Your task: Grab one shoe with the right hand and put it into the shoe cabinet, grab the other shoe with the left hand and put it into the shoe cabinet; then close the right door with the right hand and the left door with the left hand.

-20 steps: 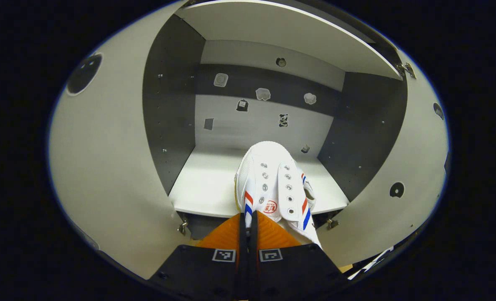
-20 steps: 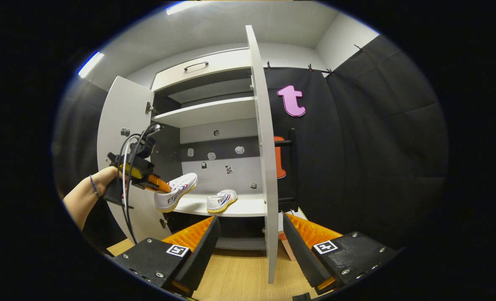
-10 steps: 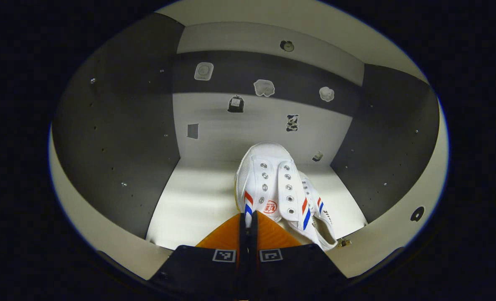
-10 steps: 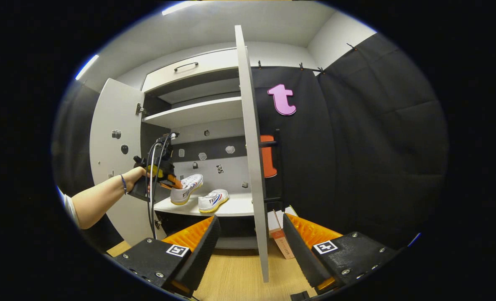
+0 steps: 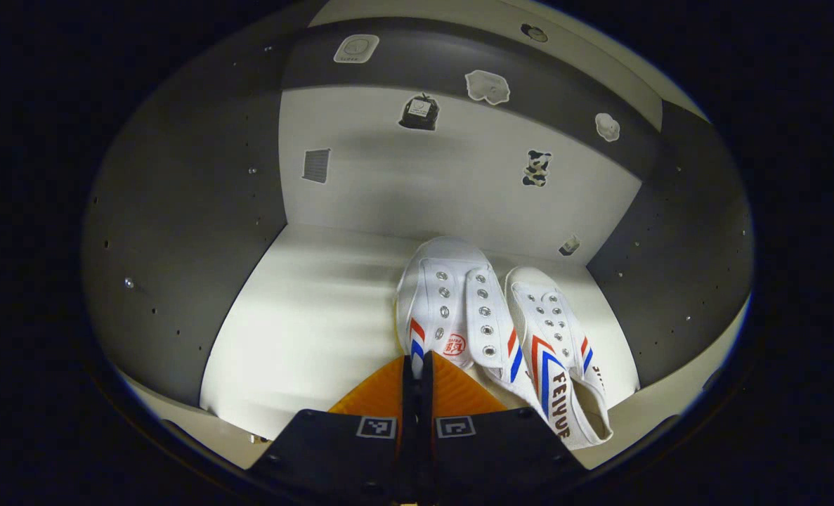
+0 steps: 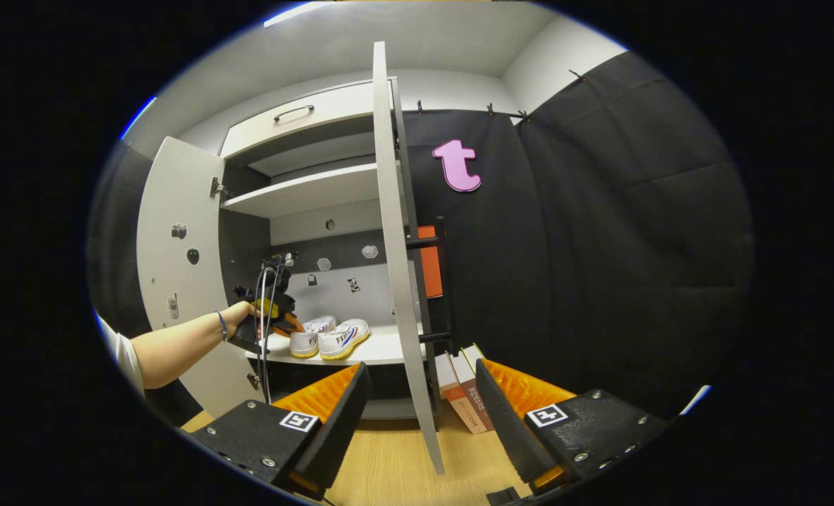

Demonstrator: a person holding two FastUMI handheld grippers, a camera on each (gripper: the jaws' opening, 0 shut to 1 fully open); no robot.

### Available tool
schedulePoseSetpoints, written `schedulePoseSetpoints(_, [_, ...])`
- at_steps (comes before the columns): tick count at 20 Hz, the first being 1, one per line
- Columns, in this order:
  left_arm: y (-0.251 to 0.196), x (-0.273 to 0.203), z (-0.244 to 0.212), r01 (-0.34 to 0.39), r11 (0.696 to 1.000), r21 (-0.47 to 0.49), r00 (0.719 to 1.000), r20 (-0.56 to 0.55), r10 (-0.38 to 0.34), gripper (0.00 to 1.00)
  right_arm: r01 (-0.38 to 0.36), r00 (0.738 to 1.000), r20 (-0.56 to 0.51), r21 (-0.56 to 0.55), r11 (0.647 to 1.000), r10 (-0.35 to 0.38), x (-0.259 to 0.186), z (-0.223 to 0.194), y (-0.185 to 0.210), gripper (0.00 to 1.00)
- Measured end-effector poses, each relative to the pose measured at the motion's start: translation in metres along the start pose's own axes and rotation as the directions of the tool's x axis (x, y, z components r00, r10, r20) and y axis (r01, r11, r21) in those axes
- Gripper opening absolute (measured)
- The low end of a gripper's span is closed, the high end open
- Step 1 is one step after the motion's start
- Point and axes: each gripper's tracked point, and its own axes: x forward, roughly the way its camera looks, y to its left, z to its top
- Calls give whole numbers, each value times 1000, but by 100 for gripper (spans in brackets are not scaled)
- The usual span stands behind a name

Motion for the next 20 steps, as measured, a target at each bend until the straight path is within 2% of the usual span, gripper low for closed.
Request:
schedulePoseSetpoints(3, [2,0,-2,-4,1000,-4,1000,-6,4,7,15,1000,7,9,1000,-15,-1,2,-8,92])
schedulePoseSetpoints(4, [2,-1,-3,-3,1000,-5,1000,-4,3,13,18,1000,6,15,1000,-18,-2,3,-10,92])
schedulePoseSetpoints(5, [1,-5,-1,7,1000,-11,1000,8,-7,14,22,1000,6,18,1000,-22,-2,3,-13,92])
schedulePoseSetpoints(7, [-5,-16,8,33,999,-30,998,56,-31,28,37,999,4,6,999,-37,-1,3,-21,92])
schedulePoseSetpoints(10, [-8,-46,25,31,999,18,990,139,-33,35,57,998,6,-11,998,-57,0,4,-33,92])
schedulePoseSetpoints(12, [-14,-74,38,37,998,48,976,211,-46,36,65,998,2,-12,998,-65,2,3,-40,92])
schedulePoseSetpoints(14, [-17,-104,47,22,996,83,961,273,-44,49,75,997,-3,-16,997,-75,4,0,-48,92])
schedulePoseSetpoints(16, [-21,-134,57,15,994,108,940,338,-51,50,95,995,-2,-31,995,-96,9,-2,-59,92])
schedulePoseSetpoints(17, [-22,-149,61,2,993,122,928,368,-47,57,107,994,-1,-42,993,-107,12,-5,-67,92])
schedulePoseSetpoints(18, [-18,-164,65,-22,990,141,916,400,-37,69,114,993,-4,-49,992,-114,15,-7,-71,92])
schedulePoseSetpoints(19, [-16,-180,70,-45,987,156,901,433,-27,75,116,993,-9,-52,992,-117,19,-10,-76,92])
schedulePoseSetpoints(20, [-15,-196,72,-59,985,165,888,460,-23,69,116,993,-13,-48,992,-117,24,-12,-80,92])
